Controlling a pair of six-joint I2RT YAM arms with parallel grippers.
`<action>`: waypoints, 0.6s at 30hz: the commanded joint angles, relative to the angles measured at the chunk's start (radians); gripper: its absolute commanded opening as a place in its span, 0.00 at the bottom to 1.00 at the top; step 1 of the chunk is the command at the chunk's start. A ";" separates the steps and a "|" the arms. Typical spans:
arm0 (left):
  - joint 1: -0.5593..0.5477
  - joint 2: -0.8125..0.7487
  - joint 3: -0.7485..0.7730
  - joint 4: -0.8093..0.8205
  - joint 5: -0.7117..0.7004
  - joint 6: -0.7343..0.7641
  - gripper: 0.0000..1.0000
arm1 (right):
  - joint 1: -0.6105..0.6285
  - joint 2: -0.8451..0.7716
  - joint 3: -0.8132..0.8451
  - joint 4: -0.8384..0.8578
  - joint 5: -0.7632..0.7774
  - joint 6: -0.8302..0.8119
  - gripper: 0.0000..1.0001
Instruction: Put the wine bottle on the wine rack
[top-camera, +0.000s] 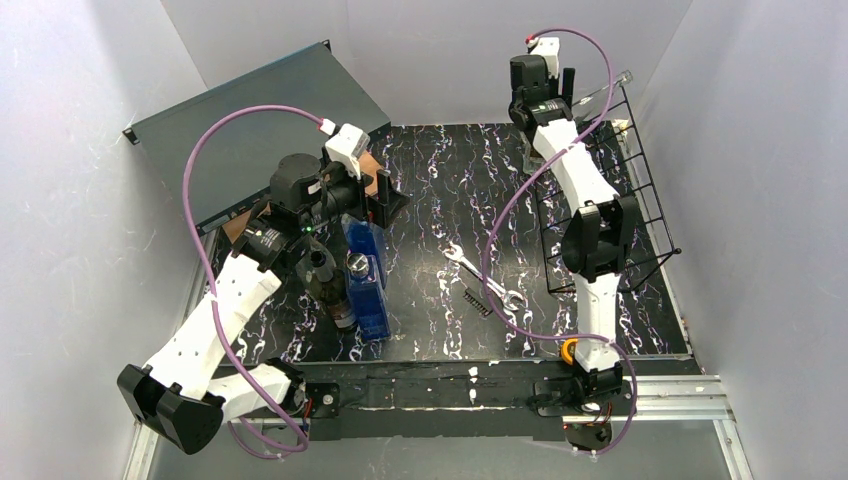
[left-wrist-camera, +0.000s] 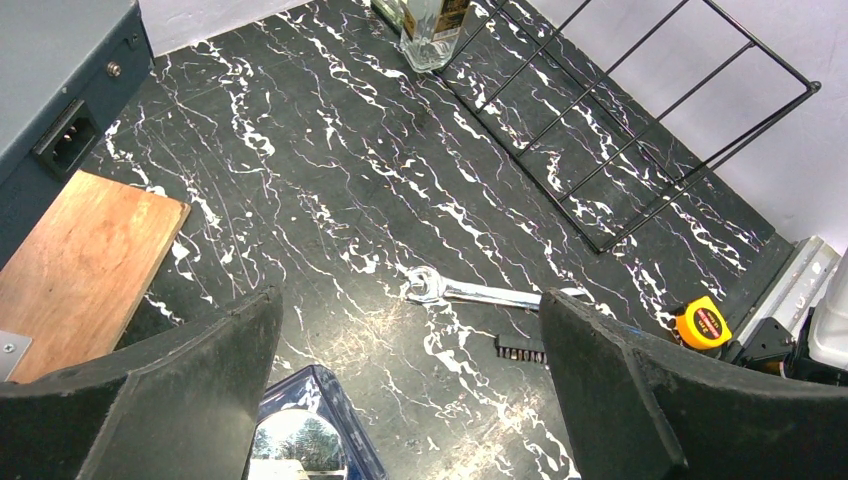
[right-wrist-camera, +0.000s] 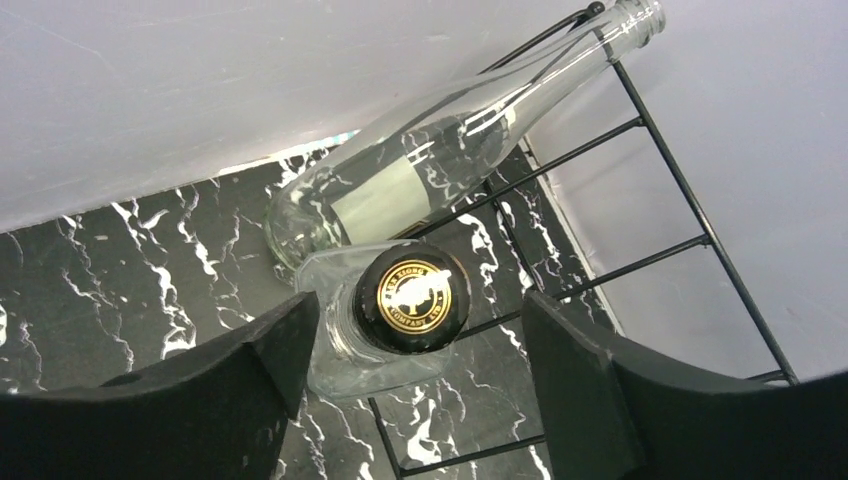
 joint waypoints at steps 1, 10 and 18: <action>-0.010 -0.027 0.029 0.011 0.017 -0.002 0.99 | -0.014 -0.077 -0.026 0.093 0.039 -0.009 0.76; -0.011 -0.026 0.029 0.013 0.018 -0.004 0.99 | -0.014 -0.127 -0.207 0.226 0.109 -0.013 0.71; -0.018 -0.031 0.029 0.013 0.021 -0.007 0.99 | -0.013 -0.111 -0.388 0.554 0.165 -0.119 0.53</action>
